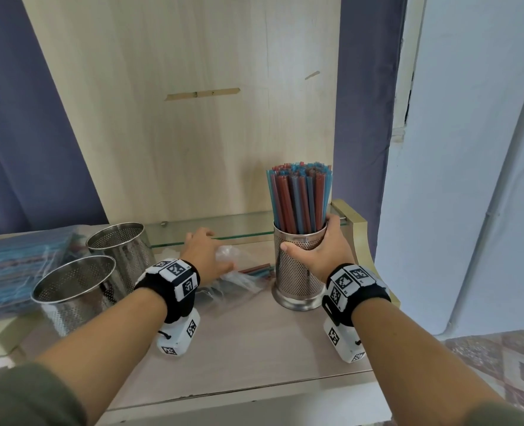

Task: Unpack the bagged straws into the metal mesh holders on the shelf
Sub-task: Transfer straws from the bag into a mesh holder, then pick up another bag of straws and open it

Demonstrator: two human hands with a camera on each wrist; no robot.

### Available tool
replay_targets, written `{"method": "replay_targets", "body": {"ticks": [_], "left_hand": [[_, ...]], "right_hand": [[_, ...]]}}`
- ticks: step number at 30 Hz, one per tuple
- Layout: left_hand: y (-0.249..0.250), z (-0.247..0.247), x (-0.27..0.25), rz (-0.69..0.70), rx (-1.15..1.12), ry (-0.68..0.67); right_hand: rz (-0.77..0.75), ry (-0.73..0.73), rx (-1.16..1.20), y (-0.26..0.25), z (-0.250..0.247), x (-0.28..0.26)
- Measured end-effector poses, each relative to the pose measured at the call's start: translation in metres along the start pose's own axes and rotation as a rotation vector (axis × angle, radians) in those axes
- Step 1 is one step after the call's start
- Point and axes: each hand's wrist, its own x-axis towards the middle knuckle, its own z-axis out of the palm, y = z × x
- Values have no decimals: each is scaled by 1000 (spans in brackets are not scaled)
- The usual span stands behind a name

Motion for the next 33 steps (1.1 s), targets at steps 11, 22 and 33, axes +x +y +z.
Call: {"method": "replay_targets", "body": {"ticks": [11,22,33], "left_hand": [[-10,-57,6,-112,-483,416],[-15,-20,22,-417,-554,178],[-16,-54,-35,-171,-270,581]], "right_hand": [[19,-4,14,2,3,2],[38,10,5,0,3,-1],[69,15,-15,-2,2,1]]}}
